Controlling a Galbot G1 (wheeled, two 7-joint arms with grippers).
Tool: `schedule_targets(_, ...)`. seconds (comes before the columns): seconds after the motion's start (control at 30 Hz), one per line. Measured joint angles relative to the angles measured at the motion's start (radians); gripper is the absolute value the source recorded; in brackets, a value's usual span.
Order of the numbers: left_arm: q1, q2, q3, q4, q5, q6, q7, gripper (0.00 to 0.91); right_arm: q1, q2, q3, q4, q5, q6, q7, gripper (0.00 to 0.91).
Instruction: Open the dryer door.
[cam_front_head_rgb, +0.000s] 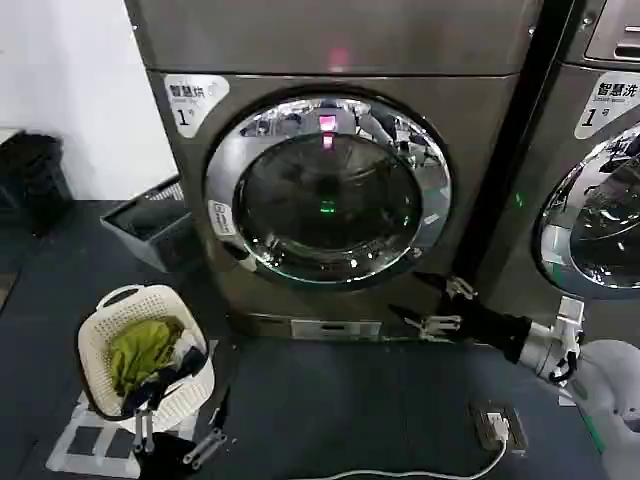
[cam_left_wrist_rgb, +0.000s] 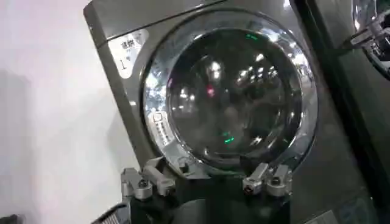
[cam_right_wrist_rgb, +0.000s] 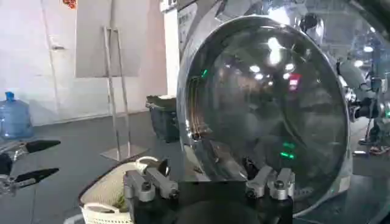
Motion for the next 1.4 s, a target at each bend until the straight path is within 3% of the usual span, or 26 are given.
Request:
schedule_targets(0.5, 0.019, -0.030, -0.009, -0.064, 0.017, 0.005, 0.003, 0.907, 0.320, 0.036, -0.280, -0.206, -0.058, 0.089, 0.037, 0.907)
schedule_targets(0.73, 0.020, -0.040, -0.008, -0.073, 0.023, 0.007, 0.006, 0.907, 0.429, 0.069, -0.409, -0.310, -0.106, 0.157, 0.076, 0.907)
schedule_targets(1.4, 0.026, -0.054, 0.019, -0.098, 0.049, 0.011, 0.009, 0.907, 0.668, 0.158, -0.628, -0.474, -0.133, 0.172, 0.138, 0.907)
